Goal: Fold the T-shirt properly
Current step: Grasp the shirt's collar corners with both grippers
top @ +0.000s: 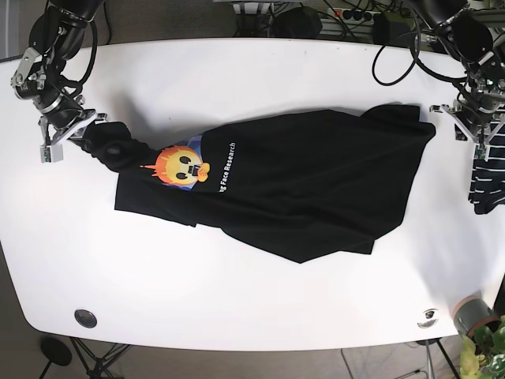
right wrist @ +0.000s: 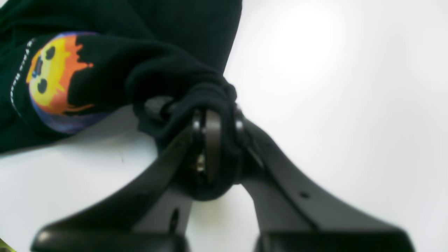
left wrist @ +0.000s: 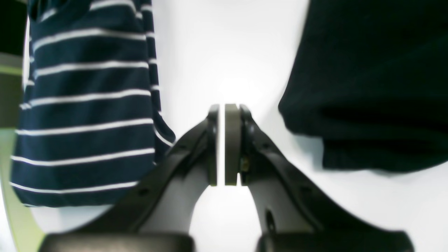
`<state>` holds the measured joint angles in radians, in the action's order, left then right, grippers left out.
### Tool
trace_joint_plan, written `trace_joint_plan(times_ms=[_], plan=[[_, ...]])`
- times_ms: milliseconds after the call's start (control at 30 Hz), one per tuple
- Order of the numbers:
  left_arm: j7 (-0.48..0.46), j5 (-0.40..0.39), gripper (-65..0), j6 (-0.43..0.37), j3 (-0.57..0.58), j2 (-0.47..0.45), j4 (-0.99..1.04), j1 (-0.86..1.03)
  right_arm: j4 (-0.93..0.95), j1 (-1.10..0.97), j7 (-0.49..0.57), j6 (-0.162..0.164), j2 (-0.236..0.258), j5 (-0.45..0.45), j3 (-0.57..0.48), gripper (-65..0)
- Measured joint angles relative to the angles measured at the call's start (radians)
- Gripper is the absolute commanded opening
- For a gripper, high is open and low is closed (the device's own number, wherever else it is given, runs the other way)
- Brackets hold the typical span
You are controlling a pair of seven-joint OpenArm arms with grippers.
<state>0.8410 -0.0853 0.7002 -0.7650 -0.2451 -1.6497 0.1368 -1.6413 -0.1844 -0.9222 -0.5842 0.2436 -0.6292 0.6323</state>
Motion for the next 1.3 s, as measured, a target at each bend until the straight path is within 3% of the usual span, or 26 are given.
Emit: trace_joint_plan(times_ms=[200,267,333,433,467,600,800,1067,1300], plan=[[-0.089,-0.002,-65.0,0.0,0.0,0.0,0.071,-0.032,0.114,0.0,0.0,0.0,0.0,0.003,-0.003,-62.1],[-0.101,-0.002,-65.0,0.0,0.001,-0.002,0.089,-0.035,0.126,-0.003,-0.006,0.0,0.0,0.004,-0.003,-58.0],[-0.101,0.003,-65.0,0.0,0.006,-0.001,0.1,-0.036,0.12,-0.004,-0.006,0.001,0.001,0.005,-0.003,-49.6],[-0.094,0.018,-65.0,-0.003,0.048,-0.004,0.108,-0.054,0.085,-0.002,-0.005,0.001,0.0,0.004,-0.003,-30.6],[-0.095,0.017,-62.9,-0.003,0.066,-0.005,0.11,-0.065,0.069,-0.002,-0.002,0.004,0.0,0.004,-0.003,-23.3],[-0.121,-0.006,-52.2,0.0,0.104,-0.002,0.105,-0.095,0.031,0.0,-0.002,0.005,0.0,0.0,-0.002,-10.1],[-0.085,0.017,-41.4,-0.001,0.133,-0.004,0.104,-0.126,-0.035,0.009,-0.009,0.005,0.0,-0.002,-0.001,-9.5],[-0.098,0.004,-40.4,0.0,0.143,-0.003,0.107,-0.156,-0.103,0.054,-0.021,0.0,0.002,0.001,-0.005,-9.2],[-0.11,-0.004,-40.4,0.001,0.212,-0.002,0.122,-0.198,-0.183,0.087,-0.069,-0.103,0.003,-0.059,-0.024,-9.5]])
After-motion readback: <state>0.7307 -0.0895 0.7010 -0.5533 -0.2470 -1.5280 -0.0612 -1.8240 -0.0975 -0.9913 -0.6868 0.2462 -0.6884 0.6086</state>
